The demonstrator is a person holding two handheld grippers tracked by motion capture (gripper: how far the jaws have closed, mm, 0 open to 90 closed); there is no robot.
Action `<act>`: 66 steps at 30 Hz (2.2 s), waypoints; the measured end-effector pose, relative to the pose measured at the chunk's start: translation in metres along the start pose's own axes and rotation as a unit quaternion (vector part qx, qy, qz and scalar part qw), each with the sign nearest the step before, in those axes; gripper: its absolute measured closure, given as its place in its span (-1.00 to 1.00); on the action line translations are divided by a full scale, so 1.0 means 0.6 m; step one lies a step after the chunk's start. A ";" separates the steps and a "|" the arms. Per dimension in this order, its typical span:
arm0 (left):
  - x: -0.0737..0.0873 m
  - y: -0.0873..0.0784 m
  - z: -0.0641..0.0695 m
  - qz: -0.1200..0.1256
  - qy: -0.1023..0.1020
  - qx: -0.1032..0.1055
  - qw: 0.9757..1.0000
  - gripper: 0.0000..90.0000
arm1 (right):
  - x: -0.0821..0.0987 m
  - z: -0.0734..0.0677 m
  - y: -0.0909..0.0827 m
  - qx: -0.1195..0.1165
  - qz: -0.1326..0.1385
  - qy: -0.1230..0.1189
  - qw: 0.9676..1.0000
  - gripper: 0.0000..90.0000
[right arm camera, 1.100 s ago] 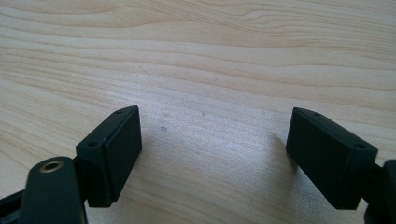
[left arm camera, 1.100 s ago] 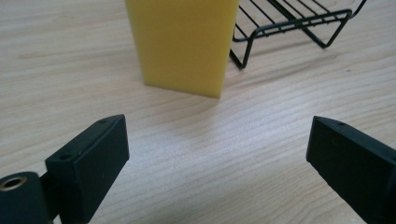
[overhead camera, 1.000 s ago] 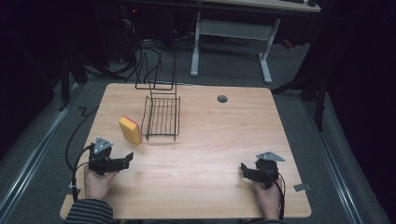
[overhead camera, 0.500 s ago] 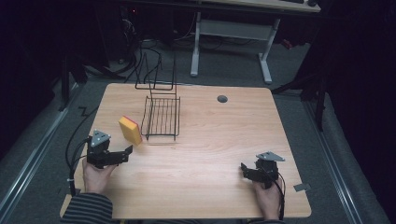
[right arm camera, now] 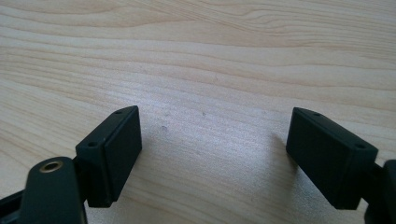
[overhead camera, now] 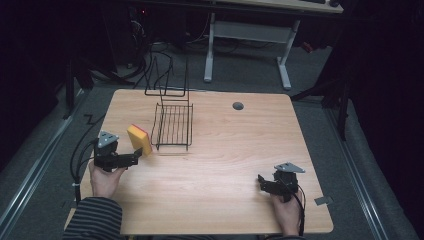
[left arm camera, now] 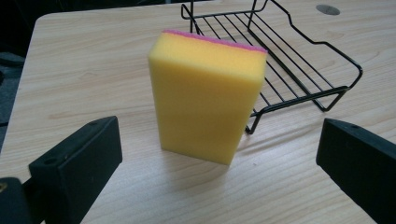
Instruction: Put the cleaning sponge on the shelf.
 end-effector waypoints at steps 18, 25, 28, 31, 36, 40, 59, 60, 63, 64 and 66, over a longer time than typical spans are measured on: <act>-0.033 0.030 -0.003 0.002 0.023 0.009 1.000 -1.00 | 0.000 0.000 0.000 0.000 0.000 0.000 1.000 -0.59; -0.034 0.049 -0.004 0.000 0.022 0.007 1.000 -1.00 | 0.000 0.000 0.000 0.000 0.000 0.000 1.000 -0.59; -0.030 0.058 -0.007 -0.010 0.023 0.006 1.000 -1.00 | 0.000 0.000 0.000 0.000 0.000 0.000 1.000 -0.59; -0.029 0.064 -0.009 -0.009 0.021 0.007 1.000 -1.00 | 0.000 0.000 0.000 0.000 0.000 0.000 1.000 -0.59; -0.026 0.072 -0.011 -0.013 0.022 0.008 1.000 -1.00 | 0.000 0.000 0.000 0.000 0.000 0.000 1.000 -0.59; -0.025 0.077 -0.010 -0.012 0.023 0.009 1.000 -1.00 | 0.000 0.000 0.000 0.000 0.000 0.000 1.000 -0.59; -0.017 0.101 -0.008 -0.020 0.021 0.015 0.999 -0.95 | 0.000 0.000 0.000 0.000 0.000 0.000 1.000 -0.59; -0.017 0.102 -0.008 -0.019 0.021 0.015 0.999 -0.94 | 0.000 0.000 0.000 0.000 0.000 0.000 1.000 -0.59; -0.016 0.105 -0.007 -0.020 0.023 0.015 0.999 -0.91 | 0.000 0.000 0.000 0.000 0.000 0.000 1.000 -0.59; -0.015 0.106 -0.006 -0.021 0.023 0.015 0.999 -0.90 | 0.000 0.000 0.000 0.000 0.000 0.000 1.000 -0.59; -0.015 0.107 -0.006 -0.021 0.023 0.016 0.999 -0.88 | 0.000 0.000 0.000 0.000 0.000 0.000 1.000 -0.59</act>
Point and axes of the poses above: each handheld gripper's, and its own axes: y roughly forward along the jaws, x roughly out of its underside, z roughly to its right, the point moved 4 cm from there along y, roughly forward along the jaws, and after that the axes turned 5 degrees about -x, right-handed, at the moved point
